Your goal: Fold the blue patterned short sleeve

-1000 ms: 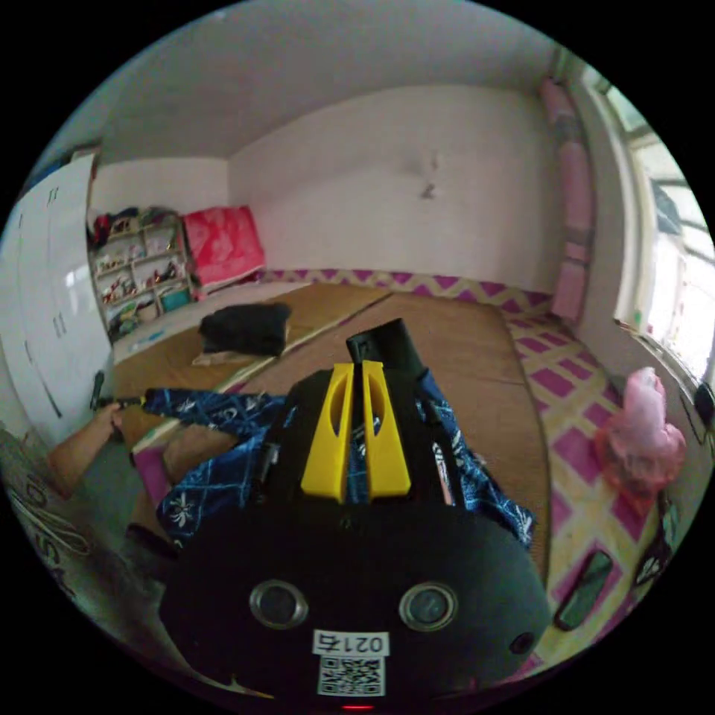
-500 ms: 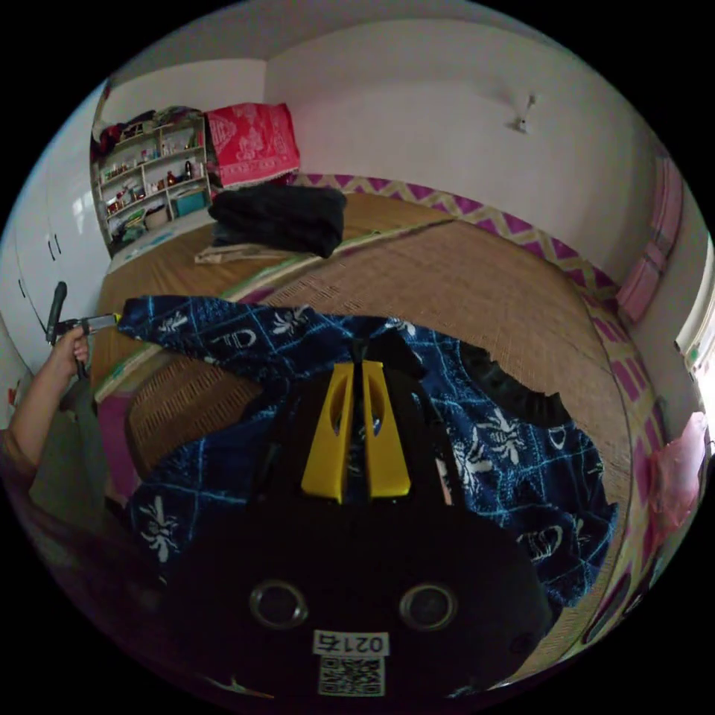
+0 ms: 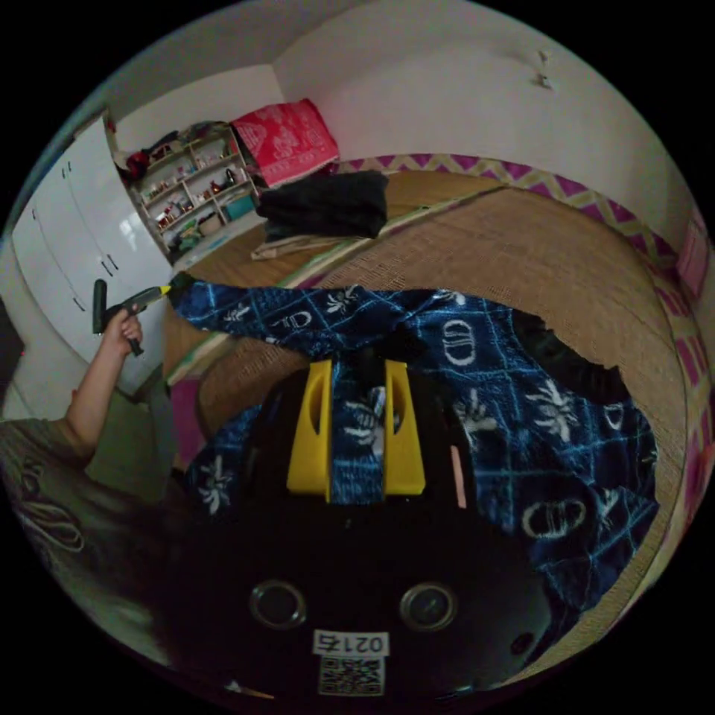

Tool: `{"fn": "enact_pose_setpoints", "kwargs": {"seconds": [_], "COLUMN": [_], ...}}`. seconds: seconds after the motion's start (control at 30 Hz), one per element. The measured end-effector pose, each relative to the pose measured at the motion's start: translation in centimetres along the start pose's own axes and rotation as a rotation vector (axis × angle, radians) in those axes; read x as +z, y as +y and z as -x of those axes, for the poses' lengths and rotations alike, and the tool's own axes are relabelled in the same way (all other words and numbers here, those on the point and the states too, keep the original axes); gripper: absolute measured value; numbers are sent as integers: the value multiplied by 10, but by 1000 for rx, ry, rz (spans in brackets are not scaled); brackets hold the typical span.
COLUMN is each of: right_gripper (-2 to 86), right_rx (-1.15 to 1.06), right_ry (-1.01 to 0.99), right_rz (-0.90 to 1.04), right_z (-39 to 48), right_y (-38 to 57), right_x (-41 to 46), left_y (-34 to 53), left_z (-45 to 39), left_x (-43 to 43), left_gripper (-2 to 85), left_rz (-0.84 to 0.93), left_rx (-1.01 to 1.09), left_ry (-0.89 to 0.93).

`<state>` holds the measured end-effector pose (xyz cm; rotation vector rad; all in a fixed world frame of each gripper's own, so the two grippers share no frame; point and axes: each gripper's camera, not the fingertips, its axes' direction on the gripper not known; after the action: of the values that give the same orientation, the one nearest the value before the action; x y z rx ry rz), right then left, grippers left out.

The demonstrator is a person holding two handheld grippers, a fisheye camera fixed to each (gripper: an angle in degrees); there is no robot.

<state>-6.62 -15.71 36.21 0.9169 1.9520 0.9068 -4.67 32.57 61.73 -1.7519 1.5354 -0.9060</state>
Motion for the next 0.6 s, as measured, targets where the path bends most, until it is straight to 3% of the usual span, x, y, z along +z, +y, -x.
{"fn": "enact_pose_setpoints", "kwargs": {"seconds": [0.23, 0.43, 0.6], "right_gripper": [95, 91, 89], "right_rx": [117, 262, 392], "right_ry": [34, 72, 3], "right_rz": [-74, -139, -222], "right_z": [-46, -70, -89], "right_y": [123, 244, 331], "right_x": [-104, -163, -200], "left_y": [-49, -78, -48], "left_z": [-189, -427, -623], "left_x": [6, 51, 113], "left_gripper": [-10, -10, -10], "left_rz": [-19, 28, 92], "left_rx": [144, 393, 572], "left_ry": [178, 338, 451]}}
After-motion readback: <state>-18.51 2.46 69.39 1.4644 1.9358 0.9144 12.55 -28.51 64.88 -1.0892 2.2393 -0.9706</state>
